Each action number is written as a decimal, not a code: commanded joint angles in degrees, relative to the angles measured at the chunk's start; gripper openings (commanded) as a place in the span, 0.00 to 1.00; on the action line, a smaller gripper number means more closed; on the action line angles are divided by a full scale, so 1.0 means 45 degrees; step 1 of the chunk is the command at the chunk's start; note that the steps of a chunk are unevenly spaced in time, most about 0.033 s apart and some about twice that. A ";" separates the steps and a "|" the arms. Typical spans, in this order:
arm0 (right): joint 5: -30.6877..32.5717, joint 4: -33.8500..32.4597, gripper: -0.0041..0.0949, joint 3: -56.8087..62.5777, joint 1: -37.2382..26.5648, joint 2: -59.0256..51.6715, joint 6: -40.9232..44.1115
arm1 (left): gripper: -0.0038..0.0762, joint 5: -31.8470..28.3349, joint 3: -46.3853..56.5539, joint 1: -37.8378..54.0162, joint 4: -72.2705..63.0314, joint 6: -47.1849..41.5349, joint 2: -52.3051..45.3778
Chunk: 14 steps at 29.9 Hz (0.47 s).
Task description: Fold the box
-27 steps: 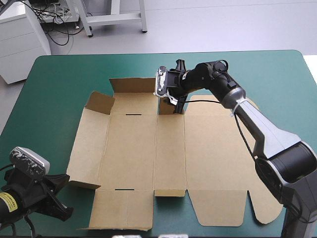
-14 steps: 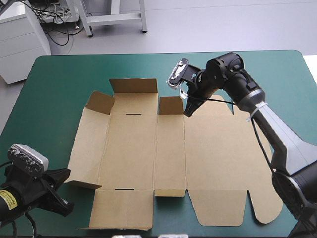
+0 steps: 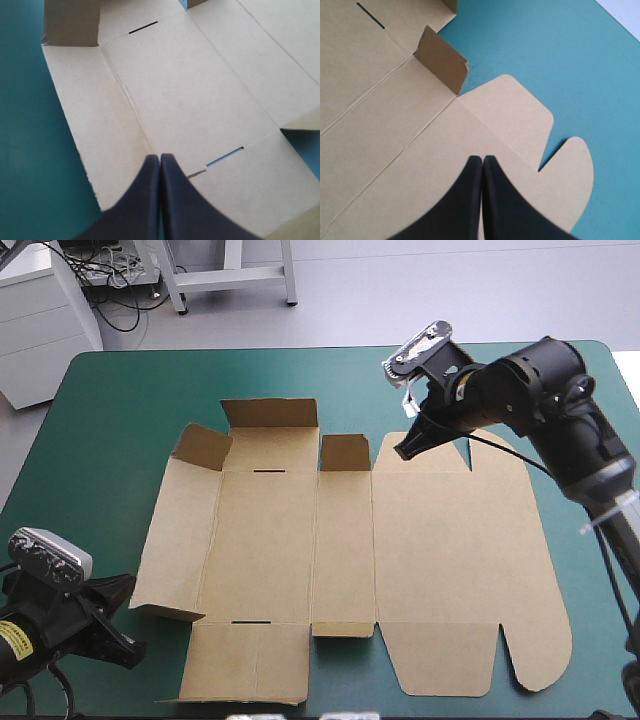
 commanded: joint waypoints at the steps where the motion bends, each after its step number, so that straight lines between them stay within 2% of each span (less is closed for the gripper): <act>1: 0.0038 -0.0955 0.02 0.0571 -0.0050 -0.1581 0.0652 | 0.01 -0.1149 -0.0381 -0.0054 0.0383 -0.0729 0.0122; 7: 0.0015 -0.2455 0.02 0.3844 -0.0050 -0.3961 0.1826 | 0.01 -0.2407 -0.0381 -0.0054 0.0580 -0.0860 0.0255; 14: -0.0761 -0.2747 0.02 0.7767 -0.0050 -0.7212 0.3215 | 0.01 -0.2367 -0.1137 -0.0054 0.0580 -0.0811 0.2055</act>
